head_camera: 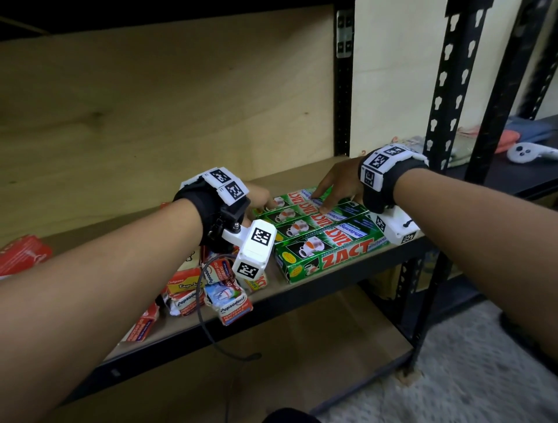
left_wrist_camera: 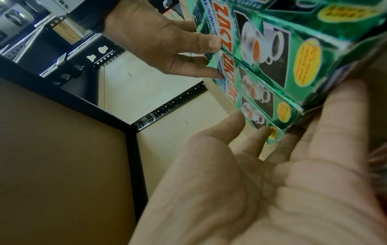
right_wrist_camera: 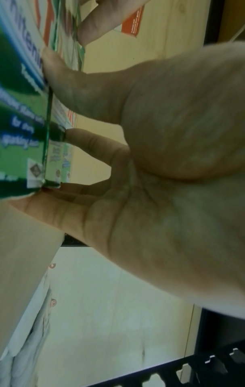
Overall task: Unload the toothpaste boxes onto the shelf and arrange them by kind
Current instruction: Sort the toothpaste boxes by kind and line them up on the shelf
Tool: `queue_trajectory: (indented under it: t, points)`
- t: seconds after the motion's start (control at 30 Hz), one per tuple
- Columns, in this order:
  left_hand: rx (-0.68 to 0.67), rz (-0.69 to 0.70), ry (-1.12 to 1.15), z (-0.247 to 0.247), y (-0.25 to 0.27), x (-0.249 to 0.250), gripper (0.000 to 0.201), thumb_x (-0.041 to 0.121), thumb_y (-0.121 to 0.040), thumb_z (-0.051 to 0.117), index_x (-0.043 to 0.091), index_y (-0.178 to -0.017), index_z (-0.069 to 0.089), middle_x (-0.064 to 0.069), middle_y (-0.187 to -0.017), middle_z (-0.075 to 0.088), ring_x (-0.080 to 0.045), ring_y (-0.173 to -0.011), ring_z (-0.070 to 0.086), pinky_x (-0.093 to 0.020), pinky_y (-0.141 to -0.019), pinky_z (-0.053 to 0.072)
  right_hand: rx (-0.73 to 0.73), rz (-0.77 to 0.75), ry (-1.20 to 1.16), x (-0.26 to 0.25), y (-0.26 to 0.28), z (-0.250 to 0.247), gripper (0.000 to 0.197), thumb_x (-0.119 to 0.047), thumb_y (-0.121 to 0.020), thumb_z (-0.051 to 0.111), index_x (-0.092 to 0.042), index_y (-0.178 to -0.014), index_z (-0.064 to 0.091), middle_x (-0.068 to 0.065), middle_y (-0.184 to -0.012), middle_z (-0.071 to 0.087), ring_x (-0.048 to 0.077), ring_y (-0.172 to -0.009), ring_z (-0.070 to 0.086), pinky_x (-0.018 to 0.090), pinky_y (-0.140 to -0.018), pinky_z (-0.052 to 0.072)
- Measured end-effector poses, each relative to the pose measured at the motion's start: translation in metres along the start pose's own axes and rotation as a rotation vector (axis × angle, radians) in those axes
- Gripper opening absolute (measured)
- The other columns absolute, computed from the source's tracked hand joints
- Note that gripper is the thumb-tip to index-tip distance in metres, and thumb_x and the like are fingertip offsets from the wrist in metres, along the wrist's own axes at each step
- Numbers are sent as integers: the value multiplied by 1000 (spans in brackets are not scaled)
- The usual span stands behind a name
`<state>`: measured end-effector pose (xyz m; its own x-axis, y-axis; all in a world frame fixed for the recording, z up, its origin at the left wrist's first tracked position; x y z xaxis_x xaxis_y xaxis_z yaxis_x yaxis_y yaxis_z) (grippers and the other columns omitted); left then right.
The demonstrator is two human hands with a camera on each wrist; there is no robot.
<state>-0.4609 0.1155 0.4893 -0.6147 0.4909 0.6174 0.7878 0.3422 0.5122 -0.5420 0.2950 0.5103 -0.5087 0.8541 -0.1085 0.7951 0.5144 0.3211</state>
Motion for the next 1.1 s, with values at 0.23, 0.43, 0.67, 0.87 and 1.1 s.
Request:
queue_trajectory:
  t: [0.23,0.43,0.67,0.87,1.1]
  points:
    - [54,61,-70,7,29,4,47,22,-99,52,0,-140,41,-19,-142,47,-39,-121,55,-45,-99,48,58,-20,99,-4,14,7,64,-65,-85,57,-41,-143,45,-4,-154,37,24,-135,41,35,-109,32]
    - [74,222,-439,20,72,10,53,29,-100,51,4,-145,38,-13,-151,39,-29,-136,41,-36,-106,38,-34,-45,52,2,50,18,71,-72,-82,52,-48,-146,33,-6,-159,24,24,-145,25,45,-118,20]
    - [-19,350,-828,29,83,2,91,62,-72,72,22,-147,39,-1,-154,34,-23,-136,37,-38,-111,34,-117,-72,80,7,80,27,94,-53,-71,79,-50,-147,24,-5,-160,21,24,-144,24,44,-117,22]
    - [-8,457,-936,33,82,-1,90,50,-73,78,29,-149,35,2,-155,34,-20,-140,33,-31,-108,29,-33,-76,97,13,81,35,89,-44,-75,79,-51,-147,27,-4,-158,28,24,-141,30,42,-115,27]
    - [-56,457,-997,34,77,3,88,53,-73,76,30,-148,37,4,-153,37,-19,-138,37,-34,-112,29,28,-81,103,16,78,43,84,-44,-77,78,-49,-147,30,-1,-152,36,25,-133,38,37,-108,32]
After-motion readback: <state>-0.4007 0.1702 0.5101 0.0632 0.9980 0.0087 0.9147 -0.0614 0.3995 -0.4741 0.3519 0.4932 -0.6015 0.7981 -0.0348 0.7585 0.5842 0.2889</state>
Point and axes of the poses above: each hand's wrist, its own y-axis away from the middle knuckle, its own z-axis out of the palm, x = y × z, the point moved 2 cm from there along -y, towards the middle knuckle
